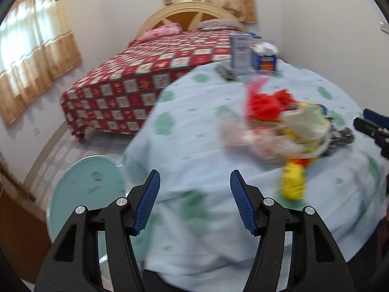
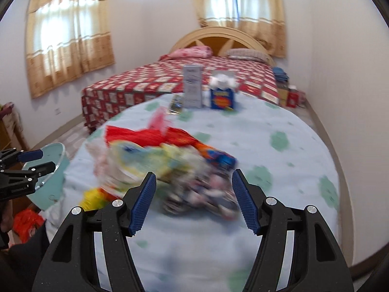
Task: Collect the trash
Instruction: 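Move both tools back over the trash pile on the table, then grasp the yellow wrapper with the left tool while the right tool grasps the patterned cloth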
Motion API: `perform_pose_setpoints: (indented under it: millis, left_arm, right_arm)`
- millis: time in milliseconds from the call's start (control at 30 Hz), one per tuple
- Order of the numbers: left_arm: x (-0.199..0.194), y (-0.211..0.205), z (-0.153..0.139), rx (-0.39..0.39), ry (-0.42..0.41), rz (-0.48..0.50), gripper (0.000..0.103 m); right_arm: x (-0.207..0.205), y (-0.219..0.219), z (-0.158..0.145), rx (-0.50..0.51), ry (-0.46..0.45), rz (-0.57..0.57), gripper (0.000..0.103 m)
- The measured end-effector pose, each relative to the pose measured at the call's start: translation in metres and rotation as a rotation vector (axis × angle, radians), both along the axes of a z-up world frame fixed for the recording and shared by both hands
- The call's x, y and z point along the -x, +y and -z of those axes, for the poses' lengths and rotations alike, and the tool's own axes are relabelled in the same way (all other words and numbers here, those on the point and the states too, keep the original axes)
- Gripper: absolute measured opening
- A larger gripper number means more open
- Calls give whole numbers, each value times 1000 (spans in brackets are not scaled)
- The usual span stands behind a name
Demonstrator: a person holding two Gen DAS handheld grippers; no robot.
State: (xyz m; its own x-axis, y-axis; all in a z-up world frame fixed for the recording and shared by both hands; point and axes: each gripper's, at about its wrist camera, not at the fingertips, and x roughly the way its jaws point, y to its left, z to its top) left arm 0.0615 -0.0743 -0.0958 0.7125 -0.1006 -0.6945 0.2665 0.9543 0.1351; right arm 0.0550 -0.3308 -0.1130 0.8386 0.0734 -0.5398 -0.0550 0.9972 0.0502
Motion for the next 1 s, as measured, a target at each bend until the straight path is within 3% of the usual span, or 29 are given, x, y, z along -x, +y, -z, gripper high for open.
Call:
perform_pose_setpoints:
  millis: [200,367,400,433,500,600,1000]
  left_arm:
    - [12,-53,6,26,24,90,60]
    - [13,-85,22,-10,53,157,60]
    - [11,-90,26,-19,71,164,52]
    - [10,-92,29,-17,85,173,31]
    - [8,-95,31,-9,110,195,24]
    - [11,-96,22,-13,78,212,22]
    - [37,-85,-63,76,-74,265,22]
  right_arm:
    - [16,-29,16,-11,15,52,69]
    - [22,-43,23,-48,15,75,69]
    - [22,-44,24,-54,16,75,69]
    - [21,-44,23,-57,16,75,69]
    - [21,-46,24,-63,12,78,69]
    - [21,-50,24,-72,11,88,69]
    - [5,-39,21,-79,19,65,69]
